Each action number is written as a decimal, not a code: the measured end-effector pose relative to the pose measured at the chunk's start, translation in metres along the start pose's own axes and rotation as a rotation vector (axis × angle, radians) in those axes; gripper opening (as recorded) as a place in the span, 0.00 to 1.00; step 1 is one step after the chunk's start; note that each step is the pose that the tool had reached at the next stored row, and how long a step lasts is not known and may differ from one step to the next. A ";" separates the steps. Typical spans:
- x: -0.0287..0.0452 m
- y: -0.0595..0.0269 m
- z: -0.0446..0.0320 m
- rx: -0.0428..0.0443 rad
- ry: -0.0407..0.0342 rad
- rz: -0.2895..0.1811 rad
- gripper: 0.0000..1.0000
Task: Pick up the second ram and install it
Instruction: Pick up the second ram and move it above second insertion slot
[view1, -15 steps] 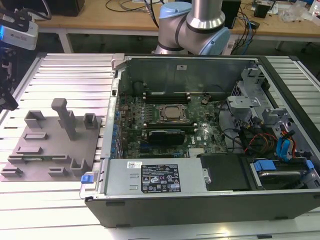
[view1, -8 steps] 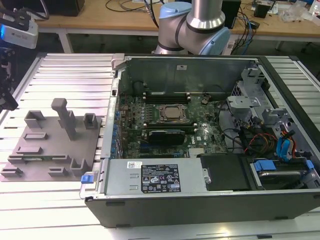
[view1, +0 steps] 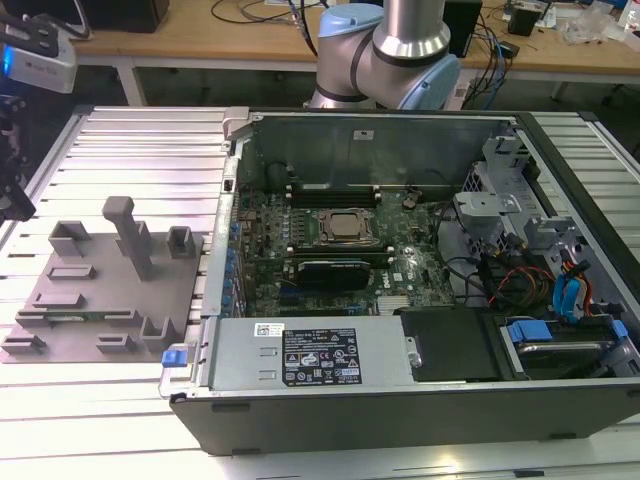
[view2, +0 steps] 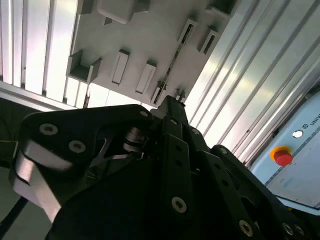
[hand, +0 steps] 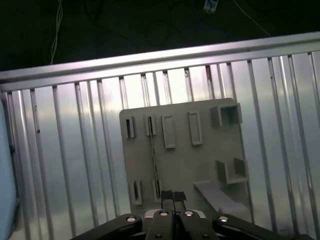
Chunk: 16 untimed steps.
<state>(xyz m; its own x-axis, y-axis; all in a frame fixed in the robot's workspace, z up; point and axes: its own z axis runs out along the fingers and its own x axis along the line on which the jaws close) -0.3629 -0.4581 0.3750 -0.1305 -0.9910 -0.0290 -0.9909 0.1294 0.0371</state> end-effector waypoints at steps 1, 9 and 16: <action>0.0000 0.0000 0.0000 -0.0002 0.0003 -0.008 0.08; 0.0000 0.0000 0.0000 -0.0019 0.0026 -0.069 0.08; 0.0000 0.0000 0.0000 -0.0033 0.0044 -0.117 0.08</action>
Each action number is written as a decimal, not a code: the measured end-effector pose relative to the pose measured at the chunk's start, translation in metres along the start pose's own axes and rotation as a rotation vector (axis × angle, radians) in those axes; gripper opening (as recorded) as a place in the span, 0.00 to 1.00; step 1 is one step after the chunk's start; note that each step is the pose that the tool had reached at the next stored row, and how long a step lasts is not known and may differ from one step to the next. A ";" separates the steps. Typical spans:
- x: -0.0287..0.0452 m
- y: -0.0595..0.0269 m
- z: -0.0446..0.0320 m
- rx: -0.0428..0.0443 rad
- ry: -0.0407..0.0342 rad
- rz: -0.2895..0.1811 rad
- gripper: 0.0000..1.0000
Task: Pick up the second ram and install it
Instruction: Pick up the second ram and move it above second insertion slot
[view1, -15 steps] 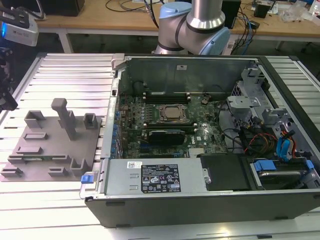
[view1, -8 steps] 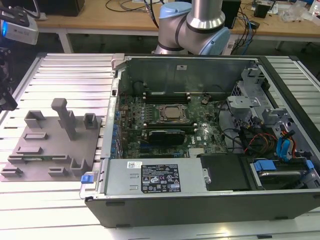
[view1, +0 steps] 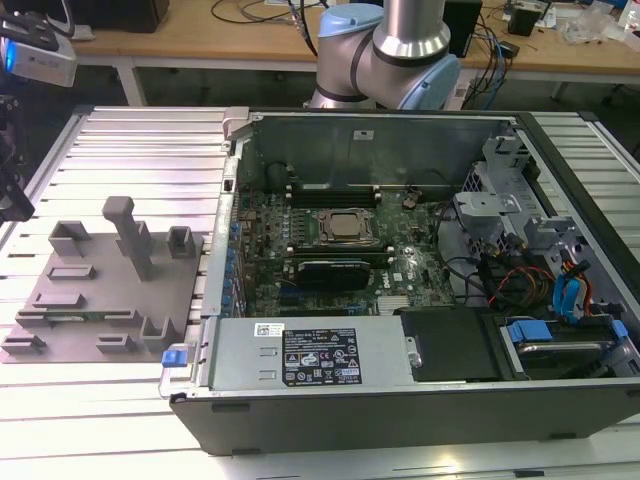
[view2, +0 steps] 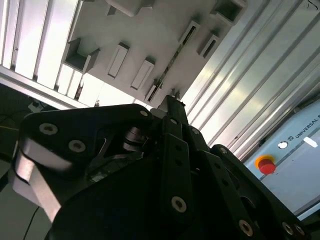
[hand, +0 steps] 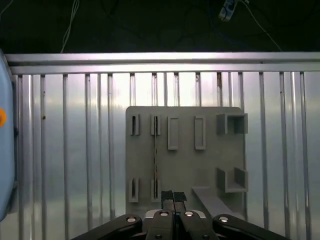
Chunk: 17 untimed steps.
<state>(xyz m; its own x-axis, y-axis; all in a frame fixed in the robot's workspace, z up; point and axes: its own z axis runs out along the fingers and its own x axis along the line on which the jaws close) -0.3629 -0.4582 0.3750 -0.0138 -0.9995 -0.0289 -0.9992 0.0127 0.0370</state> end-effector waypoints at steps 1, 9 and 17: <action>0.0000 0.0000 0.0000 -0.0002 0.0003 -0.008 0.08; 0.0000 0.0000 0.0000 -0.0003 0.0003 -0.010 0.34; 0.0002 -0.0003 0.0075 -0.0003 0.0004 -0.010 0.34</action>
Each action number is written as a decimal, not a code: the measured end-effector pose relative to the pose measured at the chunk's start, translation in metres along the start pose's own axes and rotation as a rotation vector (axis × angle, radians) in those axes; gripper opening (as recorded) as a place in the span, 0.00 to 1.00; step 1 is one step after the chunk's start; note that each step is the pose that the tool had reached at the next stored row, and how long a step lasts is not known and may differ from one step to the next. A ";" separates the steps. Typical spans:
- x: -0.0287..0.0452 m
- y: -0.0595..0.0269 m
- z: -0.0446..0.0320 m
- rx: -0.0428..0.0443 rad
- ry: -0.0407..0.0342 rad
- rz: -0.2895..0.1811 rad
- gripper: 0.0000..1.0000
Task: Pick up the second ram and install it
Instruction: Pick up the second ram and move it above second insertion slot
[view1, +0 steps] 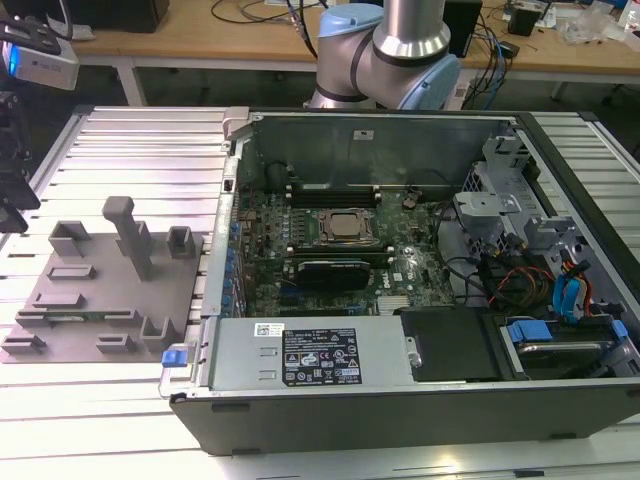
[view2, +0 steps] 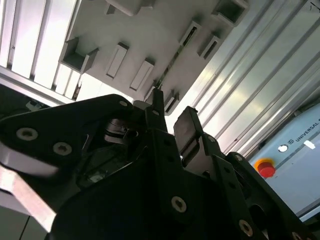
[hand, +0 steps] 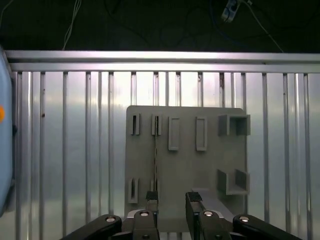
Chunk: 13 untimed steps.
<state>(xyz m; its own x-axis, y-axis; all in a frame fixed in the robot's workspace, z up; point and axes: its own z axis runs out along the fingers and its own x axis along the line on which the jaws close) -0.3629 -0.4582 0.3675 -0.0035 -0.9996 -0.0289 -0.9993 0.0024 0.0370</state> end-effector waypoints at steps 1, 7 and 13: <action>0.0001 -0.0001 0.0024 0.0000 0.0000 0.000 0.34; 0.0003 -0.0004 0.0115 0.0000 -0.0001 0.000 0.34; 0.0005 -0.0007 0.0174 0.0000 -0.0001 0.000 0.34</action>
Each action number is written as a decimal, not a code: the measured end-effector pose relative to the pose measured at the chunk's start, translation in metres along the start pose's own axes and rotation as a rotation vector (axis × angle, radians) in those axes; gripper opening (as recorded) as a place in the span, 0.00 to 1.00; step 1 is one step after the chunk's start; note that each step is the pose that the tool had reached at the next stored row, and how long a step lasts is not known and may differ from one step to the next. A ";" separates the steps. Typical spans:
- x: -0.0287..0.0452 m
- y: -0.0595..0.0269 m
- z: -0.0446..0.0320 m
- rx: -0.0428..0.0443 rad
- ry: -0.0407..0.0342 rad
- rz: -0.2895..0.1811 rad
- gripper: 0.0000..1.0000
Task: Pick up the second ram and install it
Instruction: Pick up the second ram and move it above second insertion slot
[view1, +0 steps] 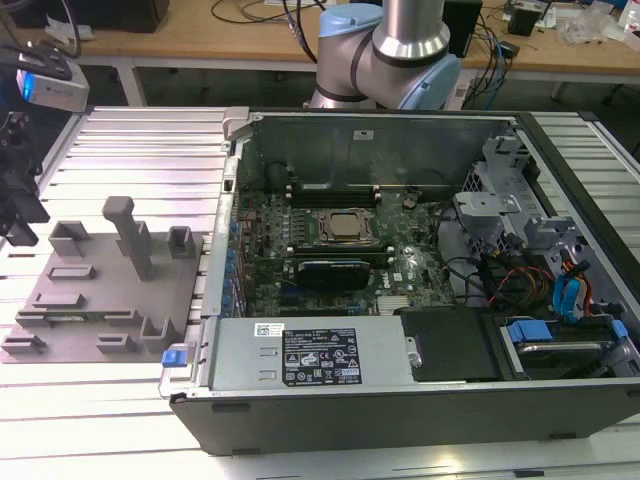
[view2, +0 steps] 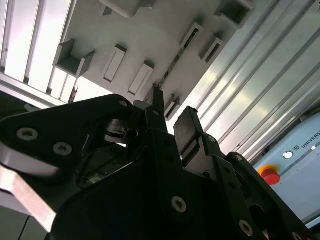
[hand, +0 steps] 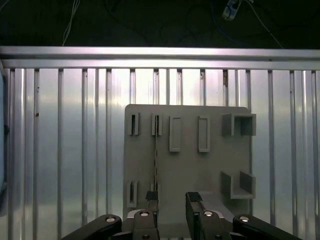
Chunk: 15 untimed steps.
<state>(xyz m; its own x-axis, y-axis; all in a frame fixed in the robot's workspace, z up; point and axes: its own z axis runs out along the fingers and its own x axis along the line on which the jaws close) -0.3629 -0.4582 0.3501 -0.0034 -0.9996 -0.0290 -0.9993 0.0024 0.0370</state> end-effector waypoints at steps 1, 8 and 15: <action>0.0000 -0.0001 0.0015 0.0000 0.0001 0.000 0.34; 0.0002 -0.0003 0.0083 -0.0001 0.0001 0.000 0.34; 0.0005 -0.0006 0.0158 -0.0001 0.0001 0.000 0.34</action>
<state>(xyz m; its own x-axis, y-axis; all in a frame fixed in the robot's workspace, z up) -0.3629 -0.4582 0.3343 -0.0034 -0.9996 -0.0289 -0.9993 0.0023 0.0371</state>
